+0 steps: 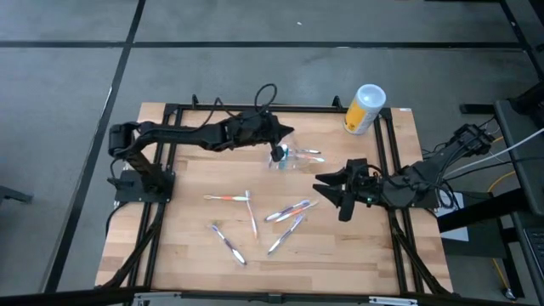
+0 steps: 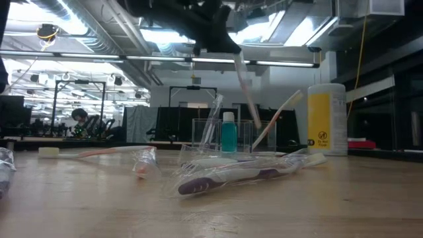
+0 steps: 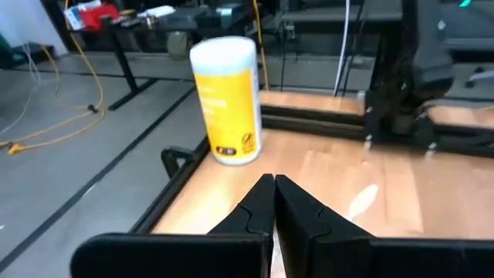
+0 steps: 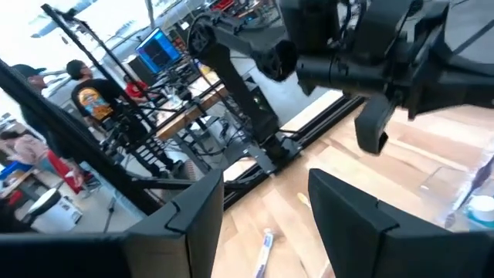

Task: Pick & Place toothbrushing station
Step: Put the orange toothbrush into the right section of the transparent organizer

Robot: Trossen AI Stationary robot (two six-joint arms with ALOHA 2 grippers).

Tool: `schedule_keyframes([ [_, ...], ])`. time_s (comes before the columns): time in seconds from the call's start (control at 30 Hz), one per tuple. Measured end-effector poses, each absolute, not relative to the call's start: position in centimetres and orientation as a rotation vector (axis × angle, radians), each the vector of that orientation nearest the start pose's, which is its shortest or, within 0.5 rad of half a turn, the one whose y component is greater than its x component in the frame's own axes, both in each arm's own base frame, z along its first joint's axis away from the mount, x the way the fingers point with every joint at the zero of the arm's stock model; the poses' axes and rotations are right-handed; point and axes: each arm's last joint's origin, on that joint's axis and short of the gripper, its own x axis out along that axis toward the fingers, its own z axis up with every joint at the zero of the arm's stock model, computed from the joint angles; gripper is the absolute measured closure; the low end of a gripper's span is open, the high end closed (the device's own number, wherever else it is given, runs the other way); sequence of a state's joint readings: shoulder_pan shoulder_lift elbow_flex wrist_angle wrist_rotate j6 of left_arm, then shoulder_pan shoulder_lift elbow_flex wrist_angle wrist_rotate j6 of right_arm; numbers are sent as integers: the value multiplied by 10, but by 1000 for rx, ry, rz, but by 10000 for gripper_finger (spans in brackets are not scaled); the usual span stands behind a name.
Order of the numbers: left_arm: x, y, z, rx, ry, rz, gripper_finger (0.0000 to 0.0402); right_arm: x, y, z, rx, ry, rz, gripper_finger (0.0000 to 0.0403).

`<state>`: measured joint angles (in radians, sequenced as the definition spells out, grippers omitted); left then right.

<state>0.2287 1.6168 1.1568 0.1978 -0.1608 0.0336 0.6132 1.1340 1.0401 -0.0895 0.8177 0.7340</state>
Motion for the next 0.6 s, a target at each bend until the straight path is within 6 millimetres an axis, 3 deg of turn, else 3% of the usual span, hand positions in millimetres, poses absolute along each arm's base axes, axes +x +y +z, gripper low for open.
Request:
schedule_keyframes([
  [0.43, 370, 101, 265, 3, 318, 354, 395, 187, 105, 366, 622, 89, -341, 211],
  [0.6, 369, 108, 262, -78, 318, 321, 357, 178, 98, 367, 623, 101, -373, 211],
])
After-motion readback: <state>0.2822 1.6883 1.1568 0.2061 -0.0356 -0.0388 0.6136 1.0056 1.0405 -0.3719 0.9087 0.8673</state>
